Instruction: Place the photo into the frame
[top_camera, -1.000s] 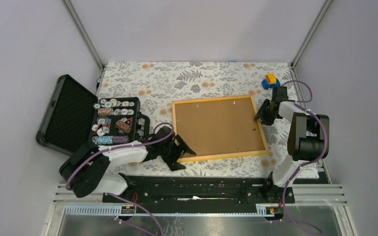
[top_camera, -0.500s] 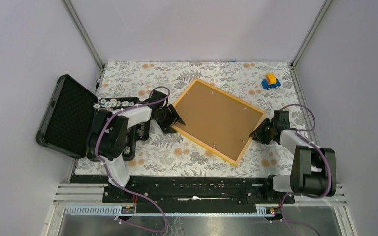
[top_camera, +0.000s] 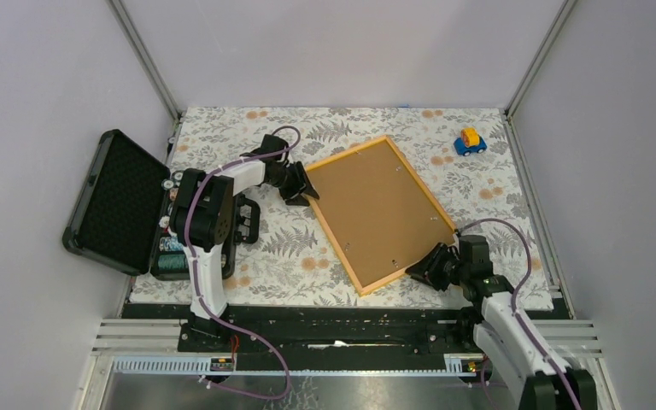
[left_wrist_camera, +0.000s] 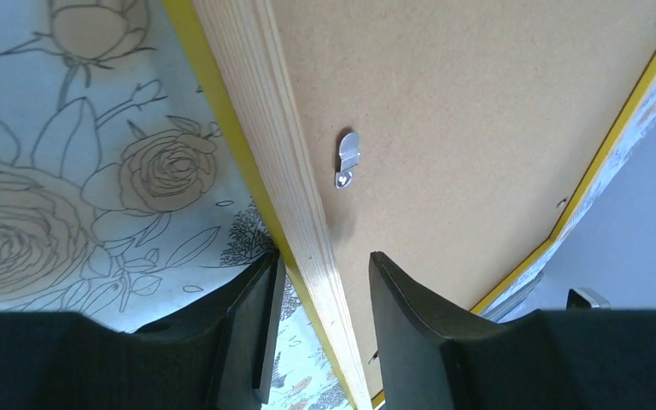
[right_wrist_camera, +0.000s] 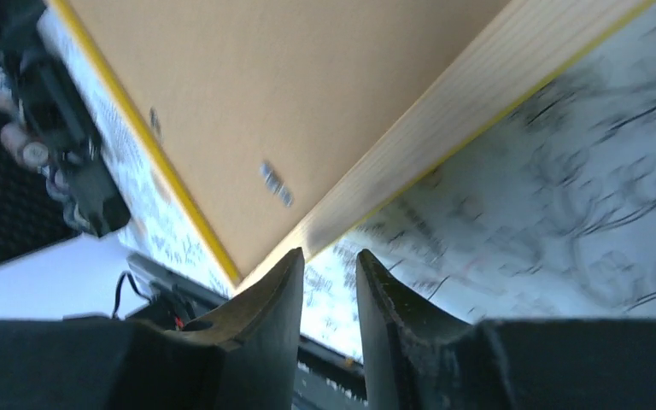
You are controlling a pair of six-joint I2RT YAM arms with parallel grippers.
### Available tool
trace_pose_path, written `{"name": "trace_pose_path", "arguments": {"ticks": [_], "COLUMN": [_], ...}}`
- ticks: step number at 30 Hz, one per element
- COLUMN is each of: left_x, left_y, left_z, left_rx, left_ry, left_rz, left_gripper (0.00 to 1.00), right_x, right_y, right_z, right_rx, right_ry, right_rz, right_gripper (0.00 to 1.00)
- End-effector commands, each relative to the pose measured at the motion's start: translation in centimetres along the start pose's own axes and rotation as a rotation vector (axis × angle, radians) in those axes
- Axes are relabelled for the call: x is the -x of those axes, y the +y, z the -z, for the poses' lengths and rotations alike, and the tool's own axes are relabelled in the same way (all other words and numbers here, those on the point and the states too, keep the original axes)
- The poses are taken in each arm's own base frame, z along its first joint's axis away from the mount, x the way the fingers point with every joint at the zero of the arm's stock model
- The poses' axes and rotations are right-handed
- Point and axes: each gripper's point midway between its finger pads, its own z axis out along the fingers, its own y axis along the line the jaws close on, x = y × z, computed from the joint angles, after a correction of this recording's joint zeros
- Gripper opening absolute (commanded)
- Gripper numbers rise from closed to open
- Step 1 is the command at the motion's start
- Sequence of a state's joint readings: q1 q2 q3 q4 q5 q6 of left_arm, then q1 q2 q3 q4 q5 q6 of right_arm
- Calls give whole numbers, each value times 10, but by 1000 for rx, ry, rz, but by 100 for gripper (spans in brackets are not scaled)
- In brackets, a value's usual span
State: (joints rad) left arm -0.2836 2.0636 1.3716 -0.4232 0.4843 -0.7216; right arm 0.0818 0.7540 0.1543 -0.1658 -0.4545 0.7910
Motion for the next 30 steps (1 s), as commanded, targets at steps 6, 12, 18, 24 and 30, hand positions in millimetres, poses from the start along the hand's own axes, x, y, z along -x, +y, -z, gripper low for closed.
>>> {"name": "trace_pose_path", "arguments": {"ticks": [6,12,18,24,30], "left_x": [-7,10,55,70,70], "left_y": [-8,-44,-28,-3,11], "left_z": [8,75,82,62,39], "left_rx": [-63,-234,-277,-180,-173], "left_ry": [-30,-158,-285,-291,-254], "left_rz": [-169,-121,109,102,86], "left_gripper": [56,76,52,54,59], "right_x": [35,76,95,96,84], "right_y": [71,139,218,272,278], "right_z": [63,36,-46,-145,-223], "right_rx": [-17,31,188,324,350], "right_ry": [-84,37,108,195,238], "right_rz": [250,417,449,412,370], "right_gripper": [73,86,77,65,52]}}
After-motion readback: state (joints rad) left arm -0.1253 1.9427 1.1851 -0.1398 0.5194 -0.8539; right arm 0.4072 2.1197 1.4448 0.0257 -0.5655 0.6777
